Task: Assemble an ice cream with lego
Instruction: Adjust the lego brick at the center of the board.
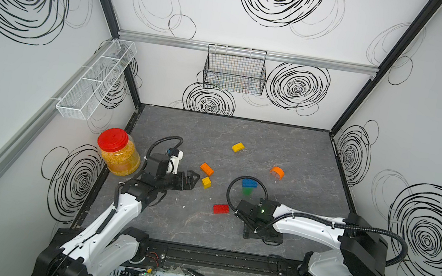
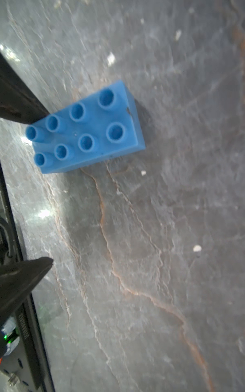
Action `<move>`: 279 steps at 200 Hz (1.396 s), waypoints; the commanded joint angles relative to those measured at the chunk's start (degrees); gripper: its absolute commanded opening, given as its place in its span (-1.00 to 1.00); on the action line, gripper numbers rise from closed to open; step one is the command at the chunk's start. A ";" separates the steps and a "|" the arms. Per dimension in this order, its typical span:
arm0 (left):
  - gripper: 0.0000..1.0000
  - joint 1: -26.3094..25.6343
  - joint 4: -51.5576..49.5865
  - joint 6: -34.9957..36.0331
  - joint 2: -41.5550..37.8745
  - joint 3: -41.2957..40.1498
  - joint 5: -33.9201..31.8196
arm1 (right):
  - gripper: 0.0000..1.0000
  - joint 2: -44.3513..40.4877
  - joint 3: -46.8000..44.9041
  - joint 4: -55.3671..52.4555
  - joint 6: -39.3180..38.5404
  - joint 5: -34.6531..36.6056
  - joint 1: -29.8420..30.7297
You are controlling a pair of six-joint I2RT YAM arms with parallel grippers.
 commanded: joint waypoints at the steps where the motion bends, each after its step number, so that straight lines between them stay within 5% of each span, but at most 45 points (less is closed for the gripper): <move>1: 0.98 -0.35 0.40 -0.07 -0.58 -0.12 -0.67 | 0.99 -1.28 -1.18 -2.01 2.03 1.99 -1.69; 107: 0.98 -0.71 0.34 -0.19 -0.83 -0.15 -1.02 | 1.00 -7.39 -1.26 -12.65 1.00 8.59 -16.01; 164: 0.98 -1.42 0.28 -0.15 -1.02 -0.09 -1.43 | 0.99 -17.57 -0.86 1.57 -2.94 -3.55 -15.69; 279: 0.98 -1.81 0.15 -0.07 -1.16 -0.11 -1.37 | 0.94 -5.57 1.28 4.72 -10.20 -8.14 -20.91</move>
